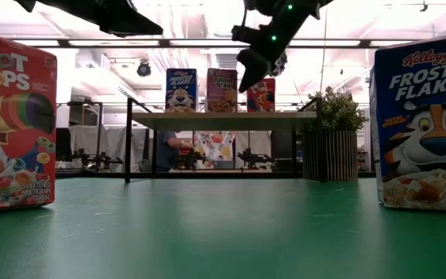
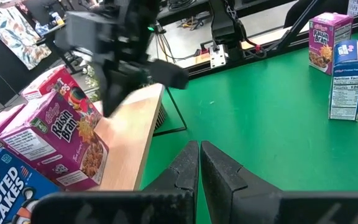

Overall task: Stack cereal on shelf
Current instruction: Put the top violet cereal box on the shelf aligned with the violet cereal box

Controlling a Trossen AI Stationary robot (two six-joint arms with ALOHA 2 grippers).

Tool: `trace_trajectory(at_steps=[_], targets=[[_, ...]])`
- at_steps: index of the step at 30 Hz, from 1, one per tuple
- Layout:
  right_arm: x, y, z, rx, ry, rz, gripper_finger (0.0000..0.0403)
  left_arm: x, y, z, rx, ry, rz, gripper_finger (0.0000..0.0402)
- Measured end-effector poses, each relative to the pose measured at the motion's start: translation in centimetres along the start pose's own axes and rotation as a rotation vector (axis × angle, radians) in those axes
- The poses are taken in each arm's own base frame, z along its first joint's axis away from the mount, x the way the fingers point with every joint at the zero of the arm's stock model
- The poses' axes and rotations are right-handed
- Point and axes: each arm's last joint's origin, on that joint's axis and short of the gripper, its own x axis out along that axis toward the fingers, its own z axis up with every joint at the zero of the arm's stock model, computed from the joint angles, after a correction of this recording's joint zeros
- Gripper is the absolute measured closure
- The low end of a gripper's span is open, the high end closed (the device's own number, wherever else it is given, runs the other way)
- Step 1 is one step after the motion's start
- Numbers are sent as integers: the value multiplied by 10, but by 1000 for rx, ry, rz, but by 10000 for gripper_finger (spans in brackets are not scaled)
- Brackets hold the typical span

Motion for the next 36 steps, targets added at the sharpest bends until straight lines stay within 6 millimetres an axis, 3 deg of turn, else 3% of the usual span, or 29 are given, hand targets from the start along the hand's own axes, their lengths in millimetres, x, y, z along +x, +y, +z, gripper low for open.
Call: trace_trajectory(at_steps=[5,12,26,31,36], targets=[[6,-25,1,59,-49,-52,394,0,0,0,6,2,-1,402],[12,-33,2,88,-87,-72,394,0,0,0,7,3,-1,402],[7,-18,6,60,-109,21,394,0,0,0,7,3,-1,402],[-5,-19,7,60,-117,27,394,0,0,0,7,3,-1,402],[-12,-7,12,70,-185,239,394,0,0,0,8,5,-1,402]])
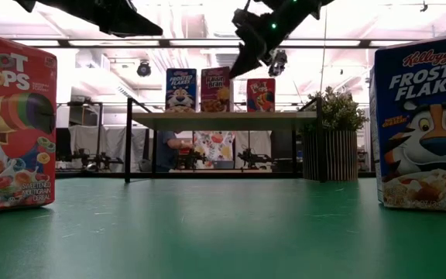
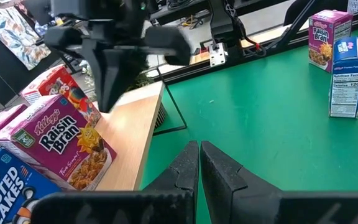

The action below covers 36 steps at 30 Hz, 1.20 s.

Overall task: Stack cereal on shelf
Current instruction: Put the top violet cereal box on the shelf aligned with the violet cereal box, then put the bottom right red cereal box on the shelf aligned with the red cereal box

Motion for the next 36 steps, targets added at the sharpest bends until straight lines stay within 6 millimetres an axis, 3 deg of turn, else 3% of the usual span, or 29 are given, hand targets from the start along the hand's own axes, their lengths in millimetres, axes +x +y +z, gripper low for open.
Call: trace_trajectory(at_steps=[5,10,27,36], targets=[[20,10,8,-10,-103,-20,394,0,0,0,0,-2,1,402],[35,9,3,-45,-64,-150,394,0,0,0,0,-2,1,402],[31,2,-1,-60,5,-256,394,0,0,0,1,2,-1,402],[30,8,4,-41,-31,-179,394,0,0,0,1,3,-1,402]])
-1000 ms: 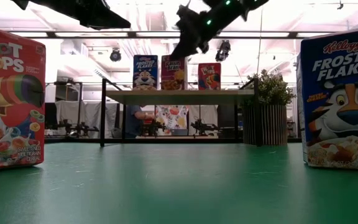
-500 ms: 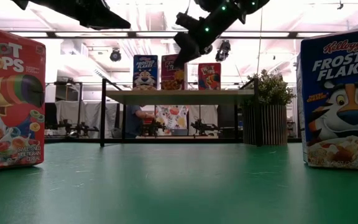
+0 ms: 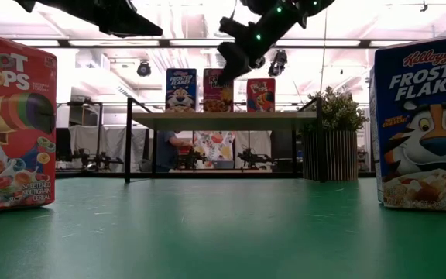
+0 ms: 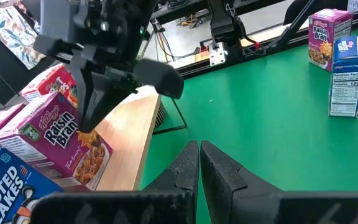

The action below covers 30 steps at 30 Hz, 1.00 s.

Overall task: Stack cereal on shelf
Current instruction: Put the bottom right red cereal box on the shelf aligned with the red cereal box

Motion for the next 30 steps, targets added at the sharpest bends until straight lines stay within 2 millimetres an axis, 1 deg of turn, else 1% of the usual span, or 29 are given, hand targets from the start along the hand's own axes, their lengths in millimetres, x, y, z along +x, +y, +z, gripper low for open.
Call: trace_trajectory(at_steps=[5,10,13,16,18,20,25,28,30], targets=[[-7,1,14,-8,-46,7,394,0,0,0,0,0,0,402],[-25,-5,33,-32,-115,7,394,0,0,0,0,1,0,402],[-40,-3,38,-38,-149,102,394,0,0,0,-12,4,-1,402],[-58,8,41,-44,-161,191,394,0,-1,-1,-41,13,-5,402],[-68,21,38,-62,-139,258,394,0,-1,-4,-68,37,-13,402],[-73,38,32,-86,-110,306,394,0,-3,-6,-117,66,-21,402],[-80,79,6,-154,-63,403,394,-2,-8,-13,-319,151,-40,402],[-78,97,-9,-180,-72,433,394,-5,-8,-5,-427,185,-50,402],[-73,103,-19,-207,-91,434,394,-7,-9,3,-485,212,-64,402]])
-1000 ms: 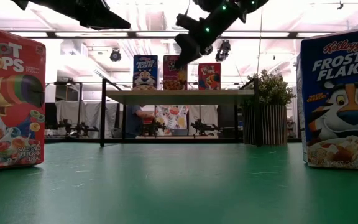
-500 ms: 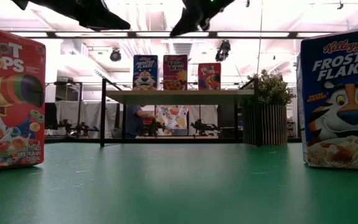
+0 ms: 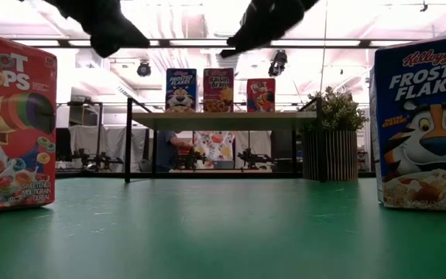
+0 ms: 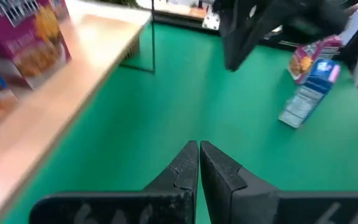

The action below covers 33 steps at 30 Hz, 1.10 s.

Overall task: Stack cereal on shelf
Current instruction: Put the bottom right red cereal box on the shelf aligned with the red cereal box

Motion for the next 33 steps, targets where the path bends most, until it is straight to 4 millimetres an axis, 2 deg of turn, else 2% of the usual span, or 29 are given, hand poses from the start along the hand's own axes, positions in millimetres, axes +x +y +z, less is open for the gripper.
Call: trace_trajectory(at_steps=[3,8,17,21,24,29,33], targets=[[4,2,-6,-37,-61,-22,394,-4,-8,6,-46,89,-9,402],[-2,5,-17,-86,-157,-57,394,-10,-23,12,-135,246,-59,402],[-35,4,-26,-172,-373,-157,394,-14,-67,27,-422,419,-189,402],[-49,4,-28,-186,-488,-190,394,-13,-83,35,-548,508,-168,402],[-51,7,-37,-201,-513,-193,394,-11,-96,38,-675,573,-113,402],[-57,7,-39,-221,-555,-220,394,-3,-128,32,-740,653,-55,398],[-61,7,-40,-218,-538,-209,394,7,-147,17,-750,723,22,376]])
